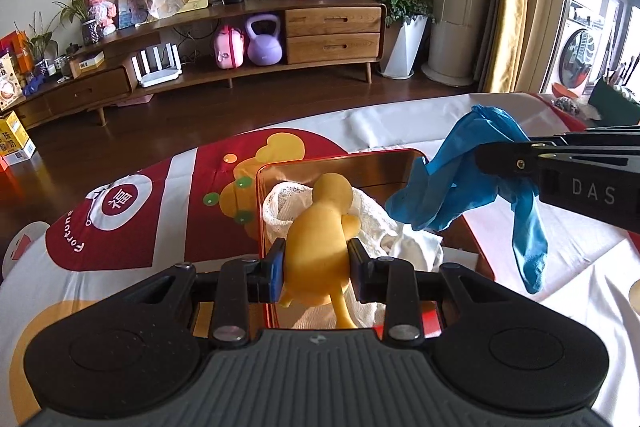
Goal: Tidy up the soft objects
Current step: 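Carry the duck and gloves into the red tin and open both tools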
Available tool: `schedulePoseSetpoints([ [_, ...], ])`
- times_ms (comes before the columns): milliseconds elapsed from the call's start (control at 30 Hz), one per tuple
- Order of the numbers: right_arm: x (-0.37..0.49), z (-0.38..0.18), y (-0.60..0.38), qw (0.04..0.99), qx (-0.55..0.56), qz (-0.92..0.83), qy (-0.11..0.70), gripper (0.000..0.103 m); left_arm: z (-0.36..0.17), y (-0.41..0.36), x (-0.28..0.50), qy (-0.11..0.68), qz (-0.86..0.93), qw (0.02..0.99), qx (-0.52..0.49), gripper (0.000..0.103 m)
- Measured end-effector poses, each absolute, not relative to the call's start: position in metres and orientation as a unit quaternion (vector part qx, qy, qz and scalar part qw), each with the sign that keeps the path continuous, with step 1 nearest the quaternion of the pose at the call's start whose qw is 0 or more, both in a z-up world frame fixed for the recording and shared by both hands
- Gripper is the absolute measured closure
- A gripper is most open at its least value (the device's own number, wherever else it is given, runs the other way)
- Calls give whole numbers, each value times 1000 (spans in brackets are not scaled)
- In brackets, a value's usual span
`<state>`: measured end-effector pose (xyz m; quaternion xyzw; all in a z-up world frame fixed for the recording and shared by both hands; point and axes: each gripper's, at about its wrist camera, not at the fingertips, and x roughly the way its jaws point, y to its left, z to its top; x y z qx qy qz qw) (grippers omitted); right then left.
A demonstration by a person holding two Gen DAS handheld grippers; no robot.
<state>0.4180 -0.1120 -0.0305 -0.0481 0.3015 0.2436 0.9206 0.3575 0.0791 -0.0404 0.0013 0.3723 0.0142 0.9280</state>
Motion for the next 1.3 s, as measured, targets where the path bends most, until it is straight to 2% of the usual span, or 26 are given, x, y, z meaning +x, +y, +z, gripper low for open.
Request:
schedulePoseSetpoints([
  [567, 446, -87, -92, 903, -66, 254, 340, 92, -88, 79, 412, 413, 10, 911, 2, 72],
  [1033, 447, -102, -92, 887, -83, 264, 370, 83, -105, 76, 421, 433, 1, 901, -6, 72],
  [1100, 446, -101, -93, 885, -80, 264, 374, 79, -105, 77, 420, 436, 3, 900, -11, 69],
  [1167, 446, -101, -95, 884, -79, 263, 377, 75, -105, 79, 420, 440, 5, 898, -19, 60],
  [1300, 444, -99, -101, 883, -76, 262, 381, 68, -102, 83, 416, 440, 8, 897, -37, 50],
])
